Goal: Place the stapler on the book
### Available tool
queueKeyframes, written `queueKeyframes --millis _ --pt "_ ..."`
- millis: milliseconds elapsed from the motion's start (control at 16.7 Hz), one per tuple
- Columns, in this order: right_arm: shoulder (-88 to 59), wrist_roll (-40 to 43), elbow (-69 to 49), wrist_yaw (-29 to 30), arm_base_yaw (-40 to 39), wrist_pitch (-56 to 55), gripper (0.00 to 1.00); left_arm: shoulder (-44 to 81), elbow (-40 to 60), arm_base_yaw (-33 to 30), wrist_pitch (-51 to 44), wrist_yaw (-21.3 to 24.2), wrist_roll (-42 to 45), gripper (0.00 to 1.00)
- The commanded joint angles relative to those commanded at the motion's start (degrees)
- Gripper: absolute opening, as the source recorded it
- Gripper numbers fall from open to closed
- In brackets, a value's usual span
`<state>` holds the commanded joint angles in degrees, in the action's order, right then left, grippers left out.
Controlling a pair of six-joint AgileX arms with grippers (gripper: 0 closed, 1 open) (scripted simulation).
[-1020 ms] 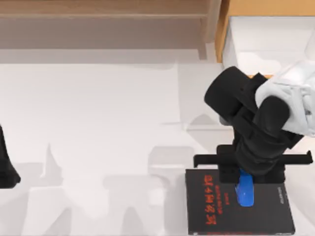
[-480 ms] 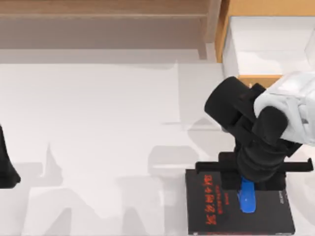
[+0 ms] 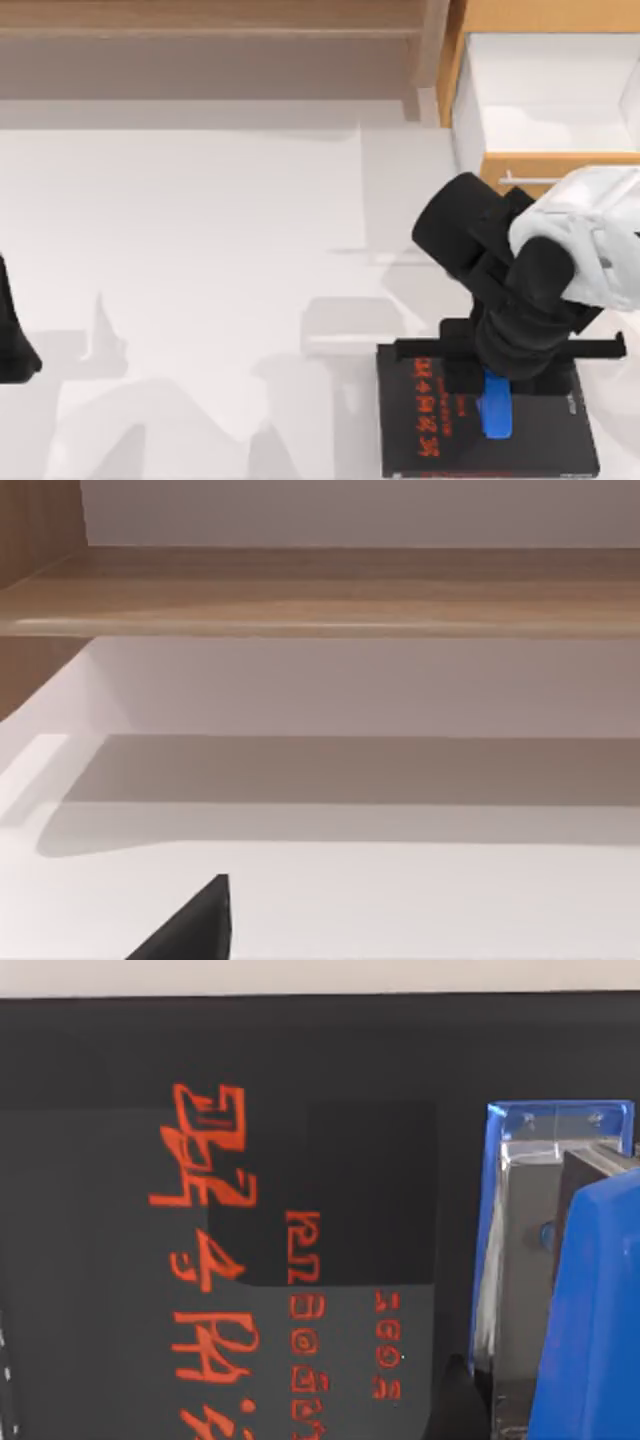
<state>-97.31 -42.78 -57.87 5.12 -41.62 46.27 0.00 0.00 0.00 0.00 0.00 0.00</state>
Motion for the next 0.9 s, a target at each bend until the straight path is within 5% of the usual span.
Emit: queueKeyframes --millis 720,900 --pt "0.0 0.0 0.0 0.0 0.0 0.0 0.98 0.0 0.0 0.0 0.0 0.0 0.0 1.0" --pt "0.0 0.0 0.0 0.0 0.0 0.0 1.0 0.0 0.0 0.0 0.0 0.0 0.0 1.0"
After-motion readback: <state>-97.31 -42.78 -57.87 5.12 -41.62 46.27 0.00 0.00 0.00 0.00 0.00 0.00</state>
